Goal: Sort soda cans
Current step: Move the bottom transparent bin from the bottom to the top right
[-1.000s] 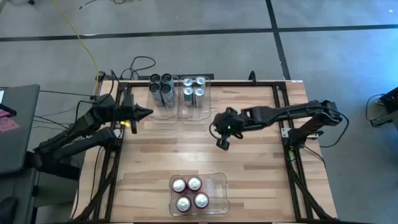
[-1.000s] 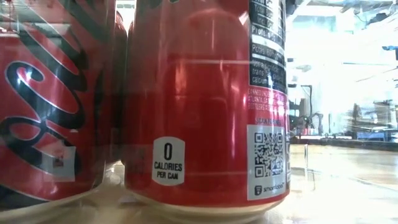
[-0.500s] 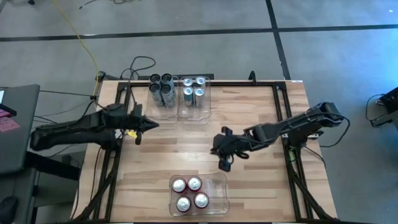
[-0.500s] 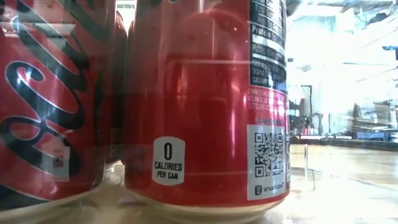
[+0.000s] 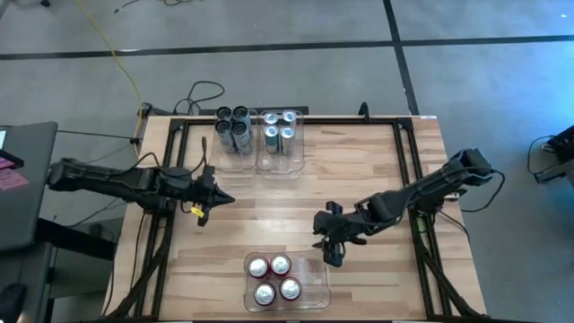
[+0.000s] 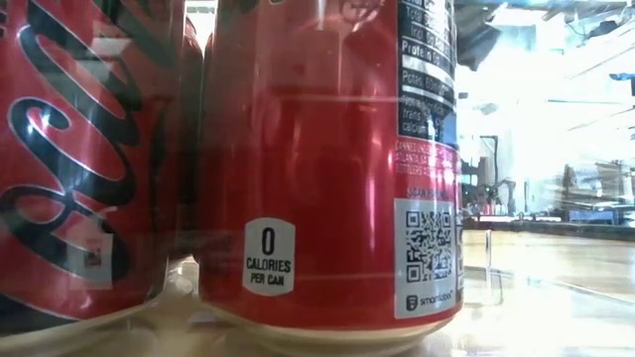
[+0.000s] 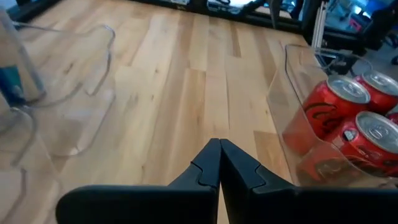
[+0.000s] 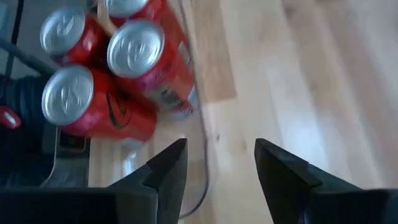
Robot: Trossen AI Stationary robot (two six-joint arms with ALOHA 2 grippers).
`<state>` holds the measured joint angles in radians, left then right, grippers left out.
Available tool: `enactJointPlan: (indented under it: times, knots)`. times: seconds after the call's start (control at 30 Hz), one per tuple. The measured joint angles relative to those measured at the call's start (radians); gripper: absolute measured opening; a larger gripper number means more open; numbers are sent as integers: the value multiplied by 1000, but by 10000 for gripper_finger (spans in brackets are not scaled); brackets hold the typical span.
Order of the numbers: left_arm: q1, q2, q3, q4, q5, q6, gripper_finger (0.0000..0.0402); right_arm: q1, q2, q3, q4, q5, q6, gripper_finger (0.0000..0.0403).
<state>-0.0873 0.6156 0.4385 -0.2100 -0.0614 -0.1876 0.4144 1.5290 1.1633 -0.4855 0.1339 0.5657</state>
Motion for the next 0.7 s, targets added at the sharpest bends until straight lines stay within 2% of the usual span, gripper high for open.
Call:
enactJointPlan:
  times: [0.27,0.43,0.57,0.7]
  knots:
    - [-150,116,0,47,-117,-64,0,26,99,-1,-13,-25,37,184]
    - [-212,193,0,117,-123,-83,0,28,129,-1,-9,-33,38,161]
    - [-258,248,0,113,-123,-121,0,28,129,0,-8,-37,37,134]
    - [-325,302,0,111,-73,-127,0,28,129,0,-12,-38,37,104]
